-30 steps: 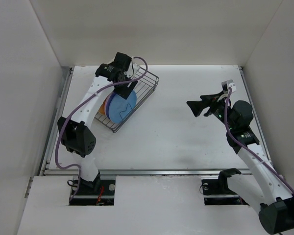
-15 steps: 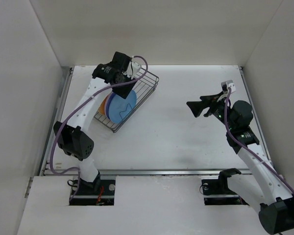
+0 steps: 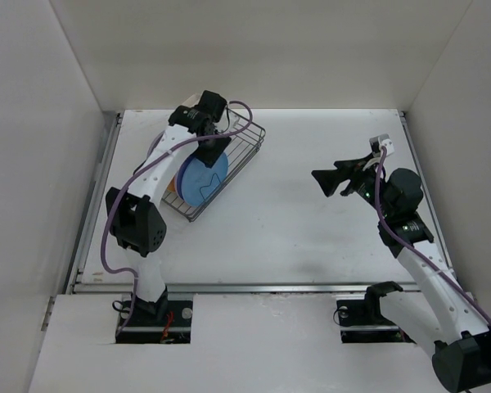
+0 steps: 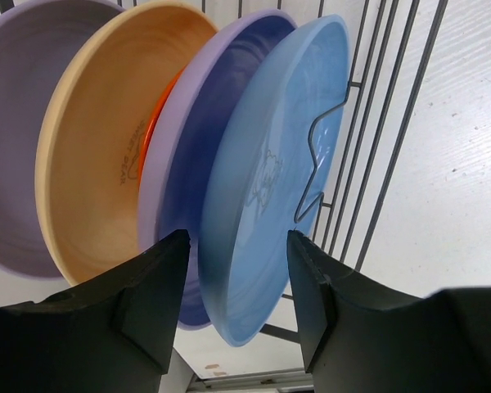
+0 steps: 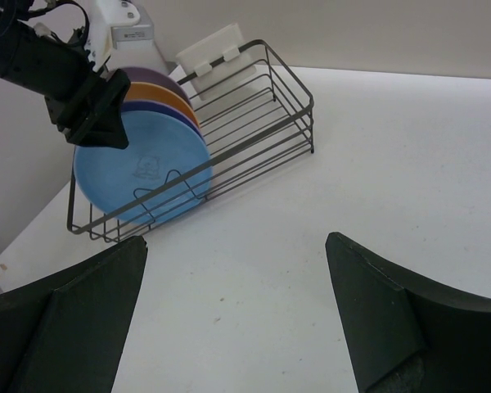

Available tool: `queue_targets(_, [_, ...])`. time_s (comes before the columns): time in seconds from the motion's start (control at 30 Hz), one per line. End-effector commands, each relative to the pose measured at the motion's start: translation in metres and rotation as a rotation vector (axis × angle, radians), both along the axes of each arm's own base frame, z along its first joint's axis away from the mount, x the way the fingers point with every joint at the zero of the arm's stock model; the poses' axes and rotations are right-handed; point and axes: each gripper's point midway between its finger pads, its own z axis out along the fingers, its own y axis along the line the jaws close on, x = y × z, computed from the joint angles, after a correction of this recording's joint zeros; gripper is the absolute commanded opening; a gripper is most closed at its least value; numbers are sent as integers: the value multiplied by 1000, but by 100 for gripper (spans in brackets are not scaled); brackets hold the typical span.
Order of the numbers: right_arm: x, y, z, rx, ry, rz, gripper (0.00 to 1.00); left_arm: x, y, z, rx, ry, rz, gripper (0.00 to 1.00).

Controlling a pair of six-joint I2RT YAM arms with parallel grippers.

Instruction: Unload the plates from the dish rack

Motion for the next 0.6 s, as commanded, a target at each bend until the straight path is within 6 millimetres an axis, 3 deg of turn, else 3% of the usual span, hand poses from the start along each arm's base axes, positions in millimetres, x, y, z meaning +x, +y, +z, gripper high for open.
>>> queue_targets(0.0, [-3,-2,23,5,-66,3,96,7,2,16,7,-55,12,48])
queue_targets(0.1, [-3,-2,23,5,-66,3,96,8,6,0,54,-9,22,40])
queue_targets(0.2, [-3,-2,25,5,-66,3,96,6,7,-5,59,11,31,14])
queue_targets(0.3, [-6,-2,30,6,-74,3,96,4,8,2,50,-3,58,0])
queue_targets(0.57, [-15,-3,46,3,-99,12,96,-6,20,76,11,-177,115,0])
